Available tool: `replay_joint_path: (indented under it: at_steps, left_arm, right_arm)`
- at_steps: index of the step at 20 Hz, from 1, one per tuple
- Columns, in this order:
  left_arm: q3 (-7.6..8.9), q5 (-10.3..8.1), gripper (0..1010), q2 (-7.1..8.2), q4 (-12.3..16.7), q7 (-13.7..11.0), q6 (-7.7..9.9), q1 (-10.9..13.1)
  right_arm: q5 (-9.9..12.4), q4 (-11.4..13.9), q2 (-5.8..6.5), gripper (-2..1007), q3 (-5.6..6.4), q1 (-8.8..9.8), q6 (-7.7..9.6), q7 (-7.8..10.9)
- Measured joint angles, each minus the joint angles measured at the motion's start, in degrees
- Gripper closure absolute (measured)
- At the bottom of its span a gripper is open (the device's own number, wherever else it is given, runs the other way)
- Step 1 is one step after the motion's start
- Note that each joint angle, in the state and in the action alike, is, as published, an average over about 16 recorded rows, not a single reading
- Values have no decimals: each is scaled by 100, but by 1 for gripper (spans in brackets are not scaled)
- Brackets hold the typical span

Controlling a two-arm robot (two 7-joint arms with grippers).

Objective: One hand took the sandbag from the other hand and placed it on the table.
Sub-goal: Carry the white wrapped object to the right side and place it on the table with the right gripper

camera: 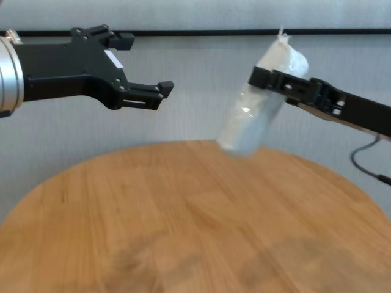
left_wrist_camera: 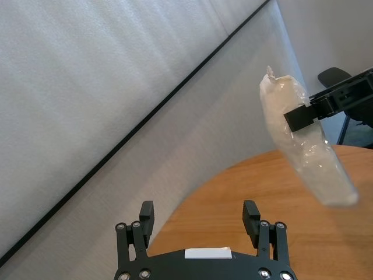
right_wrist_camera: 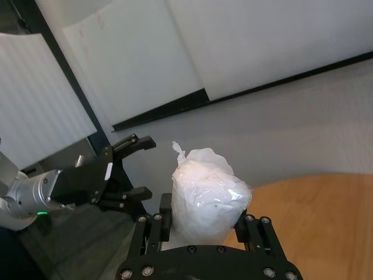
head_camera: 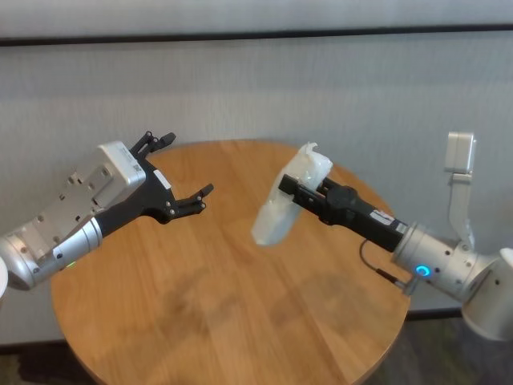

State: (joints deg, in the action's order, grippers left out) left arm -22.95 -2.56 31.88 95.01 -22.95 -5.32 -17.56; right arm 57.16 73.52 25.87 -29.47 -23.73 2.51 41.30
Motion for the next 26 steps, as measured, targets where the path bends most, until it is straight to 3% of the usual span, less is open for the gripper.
replay_joint_path:
  at_steps: [7,12,19,26]
  left_arm:
    - [2,-3,9,3,0,0,-2,3]
    - [3,-5,9,4,0,0,-3,4]
    - [3,-7,9,6,0,0,-3,5]
    - [4,-7,9,7,0,0,-3,6]
  right_arm:
    - [-316,43,542,407,-124,-184,461,-129]
    - [-528,-39,839,407,-193,-272,706,-182]
    - [-989,-235,1123,407,-334,-423,873,-218]
    - [-1566,-431,1253,407,-556,-655,982,-199]
